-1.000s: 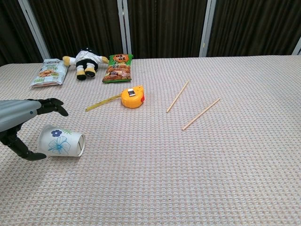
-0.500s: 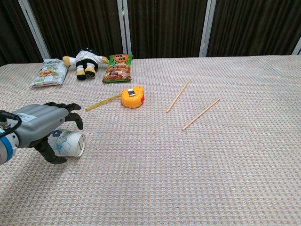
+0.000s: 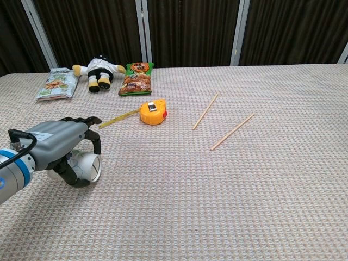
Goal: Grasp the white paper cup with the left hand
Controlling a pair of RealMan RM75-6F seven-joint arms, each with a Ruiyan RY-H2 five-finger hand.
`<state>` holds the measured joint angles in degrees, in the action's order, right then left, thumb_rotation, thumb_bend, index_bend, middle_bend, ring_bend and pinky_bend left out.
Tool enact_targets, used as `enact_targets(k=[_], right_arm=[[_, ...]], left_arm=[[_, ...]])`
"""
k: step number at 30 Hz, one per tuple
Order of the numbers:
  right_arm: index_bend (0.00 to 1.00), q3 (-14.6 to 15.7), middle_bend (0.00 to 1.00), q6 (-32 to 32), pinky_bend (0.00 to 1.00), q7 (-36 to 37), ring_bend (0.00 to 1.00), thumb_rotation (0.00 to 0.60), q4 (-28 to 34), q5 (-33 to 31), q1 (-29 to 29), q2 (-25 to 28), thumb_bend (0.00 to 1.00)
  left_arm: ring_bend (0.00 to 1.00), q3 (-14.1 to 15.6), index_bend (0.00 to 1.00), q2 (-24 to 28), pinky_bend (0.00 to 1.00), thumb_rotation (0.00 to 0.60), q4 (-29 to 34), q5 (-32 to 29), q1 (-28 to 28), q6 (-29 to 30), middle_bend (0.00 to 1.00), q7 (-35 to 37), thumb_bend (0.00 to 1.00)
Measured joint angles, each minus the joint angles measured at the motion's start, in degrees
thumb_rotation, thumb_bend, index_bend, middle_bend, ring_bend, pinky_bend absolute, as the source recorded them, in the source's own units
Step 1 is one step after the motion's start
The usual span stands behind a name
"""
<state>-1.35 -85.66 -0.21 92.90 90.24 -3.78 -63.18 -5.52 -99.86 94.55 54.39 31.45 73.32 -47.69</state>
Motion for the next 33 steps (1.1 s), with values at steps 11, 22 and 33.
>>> enact_targets(k=[11,22,33], right_arm=[[0.00,0.06,0.00,0.18,0.00,-0.43,0.00,0.600,0.00,0.02,-0.07,-0.18,0.05],[0.00,0.07,0.00,0.36,0.00,-0.38,0.00,0.600,-0.01,-0.05,-0.13,-0.12,0.05],[0.00,0.15,0.00,0.47,0.00,-0.64,0.00,0.600,0.05,0.04,-0.17,-0.16,0.05]], left_arm=[[0.00,-0.27,0.44,-1.38,0.00,0.600,-2.48,12.94,-2.38,0.77,0.00,26.26,0.14],[0.00,1.15,0.43,-1.43,0.00,0.600,-8.93,19.79,-3.25,-7.11,0.00,54.63,0.14],[0.00,3.59,0.40,-0.96,0.00,0.600,-14.09,23.34,-4.46,-9.26,0.00,60.87,0.14]])
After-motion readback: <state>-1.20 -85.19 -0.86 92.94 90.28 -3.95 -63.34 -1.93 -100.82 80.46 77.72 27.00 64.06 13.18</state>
